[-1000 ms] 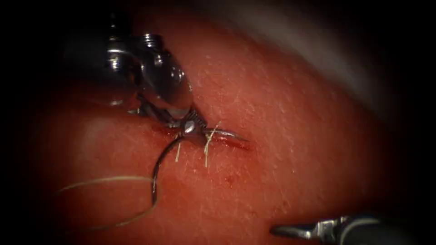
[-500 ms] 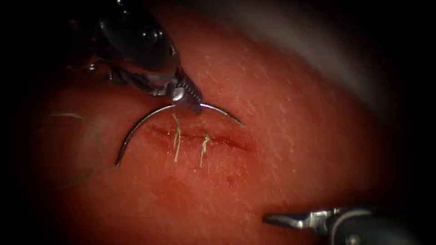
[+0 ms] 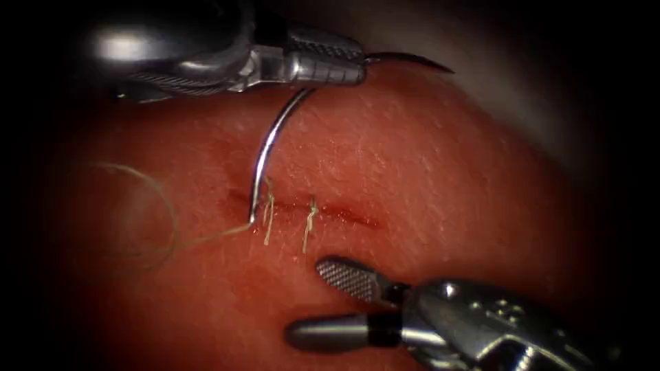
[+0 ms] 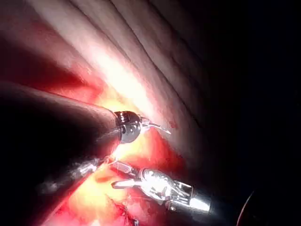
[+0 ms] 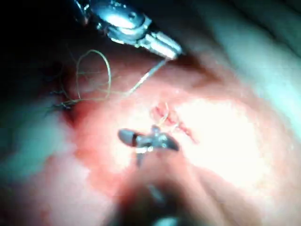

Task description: Wound Closure

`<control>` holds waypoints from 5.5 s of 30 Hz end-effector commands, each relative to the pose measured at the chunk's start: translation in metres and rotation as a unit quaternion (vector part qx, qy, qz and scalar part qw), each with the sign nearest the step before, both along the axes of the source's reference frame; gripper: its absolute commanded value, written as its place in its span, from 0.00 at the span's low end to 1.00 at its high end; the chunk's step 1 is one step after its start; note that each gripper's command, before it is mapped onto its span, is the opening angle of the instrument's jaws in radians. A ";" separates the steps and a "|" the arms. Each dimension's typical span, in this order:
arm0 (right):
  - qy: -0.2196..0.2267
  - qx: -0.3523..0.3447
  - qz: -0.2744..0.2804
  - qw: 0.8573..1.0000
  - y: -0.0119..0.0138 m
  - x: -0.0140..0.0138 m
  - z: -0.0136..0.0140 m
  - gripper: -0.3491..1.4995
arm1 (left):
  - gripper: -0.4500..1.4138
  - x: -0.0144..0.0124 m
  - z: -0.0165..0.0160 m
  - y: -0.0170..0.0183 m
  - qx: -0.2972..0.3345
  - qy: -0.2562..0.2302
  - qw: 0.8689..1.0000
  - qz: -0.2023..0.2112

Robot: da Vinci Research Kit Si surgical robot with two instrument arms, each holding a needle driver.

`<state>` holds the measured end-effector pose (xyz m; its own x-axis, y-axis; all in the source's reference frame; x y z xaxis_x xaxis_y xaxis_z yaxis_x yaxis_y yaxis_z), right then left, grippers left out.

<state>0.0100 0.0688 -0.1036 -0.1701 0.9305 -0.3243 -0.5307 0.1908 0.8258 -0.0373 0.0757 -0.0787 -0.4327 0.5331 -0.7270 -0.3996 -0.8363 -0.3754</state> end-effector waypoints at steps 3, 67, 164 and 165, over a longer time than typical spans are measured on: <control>-0.010 0.010 0.031 0.999 0.0009 0.0003 0.0006 0.74 | 0.05 -0.0004 -0.0002 -0.0005 -0.005 -0.008 1.000 -0.008; -0.266 -0.233 -0.311 0.882 0.0064 -0.0049 -0.0008 0.00 | 0.62 0.0034 -0.0090 0.0014 0.210 -0.070 0.975 -0.011; -0.322 -0.267 -0.161 0.894 0.0058 -0.0031 -0.0090 0.78 | 0.05 0.0035 0.0044 -0.0021 0.412 0.224 0.874 -0.126; -0.297 -0.259 -0.150 0.907 0.0058 -0.0037 -0.0088 0.79 | 0.05 0.0036 0.0044 -0.0020 0.414 0.223 0.873 -0.128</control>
